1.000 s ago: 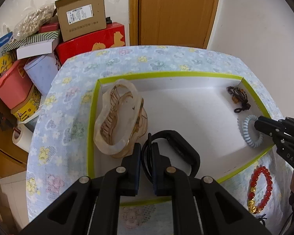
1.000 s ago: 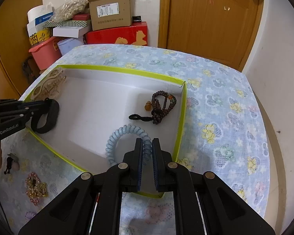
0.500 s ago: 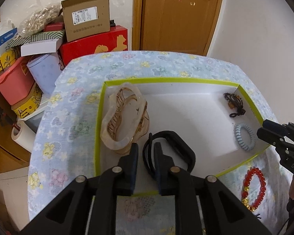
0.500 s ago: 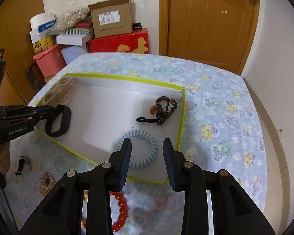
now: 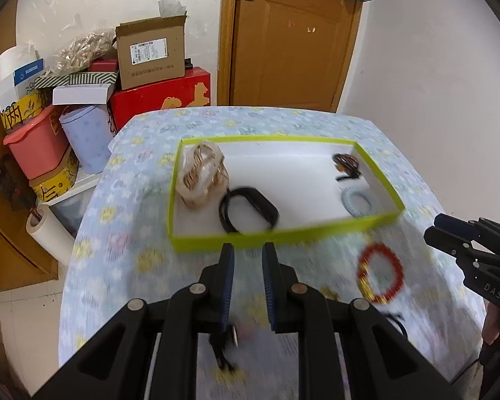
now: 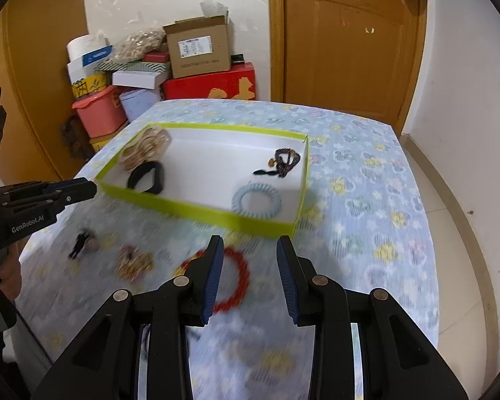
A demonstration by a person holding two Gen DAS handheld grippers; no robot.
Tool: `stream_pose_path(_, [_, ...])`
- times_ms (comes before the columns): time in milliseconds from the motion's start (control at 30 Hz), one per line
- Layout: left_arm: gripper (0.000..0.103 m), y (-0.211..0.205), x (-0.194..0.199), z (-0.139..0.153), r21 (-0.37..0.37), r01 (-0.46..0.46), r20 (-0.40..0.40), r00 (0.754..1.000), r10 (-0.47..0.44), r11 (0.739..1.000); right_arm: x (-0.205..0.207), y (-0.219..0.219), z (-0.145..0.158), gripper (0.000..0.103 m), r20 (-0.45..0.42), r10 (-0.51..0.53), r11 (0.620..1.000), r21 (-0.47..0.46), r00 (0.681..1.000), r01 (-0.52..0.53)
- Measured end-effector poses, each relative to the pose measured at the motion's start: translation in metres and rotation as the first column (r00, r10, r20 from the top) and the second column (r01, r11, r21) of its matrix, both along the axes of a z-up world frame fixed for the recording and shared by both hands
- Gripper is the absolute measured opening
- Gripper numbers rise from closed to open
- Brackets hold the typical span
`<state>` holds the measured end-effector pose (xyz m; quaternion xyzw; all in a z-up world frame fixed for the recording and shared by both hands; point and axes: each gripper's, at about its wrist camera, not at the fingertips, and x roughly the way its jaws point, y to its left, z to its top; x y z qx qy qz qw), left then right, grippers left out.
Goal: Organize jewelry
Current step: 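Withdraw both tools from the tray toward the remaining jewelry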
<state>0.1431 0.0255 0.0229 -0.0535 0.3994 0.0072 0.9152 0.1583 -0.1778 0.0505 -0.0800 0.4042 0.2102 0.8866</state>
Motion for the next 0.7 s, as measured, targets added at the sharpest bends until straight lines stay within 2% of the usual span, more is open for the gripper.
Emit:
stream_pose_path(433, [0.018,-0.02,-0.068,0.005,0.001,0.008,0.021,1.0,-0.008,1.0,-0.069,-0.008,0.003,0.034,-0.014,0.018,0.999,0.034,1.0,-0.017])
stream_pose_path(700, [0.018,-0.026,-0.097,0.004,-0.012,0.002,0.025,1.0,-0.002,1.0,-0.094,-0.014,-0.003,0.034,-0.038,0.019,0.999,0.04,0.999,-0.017])
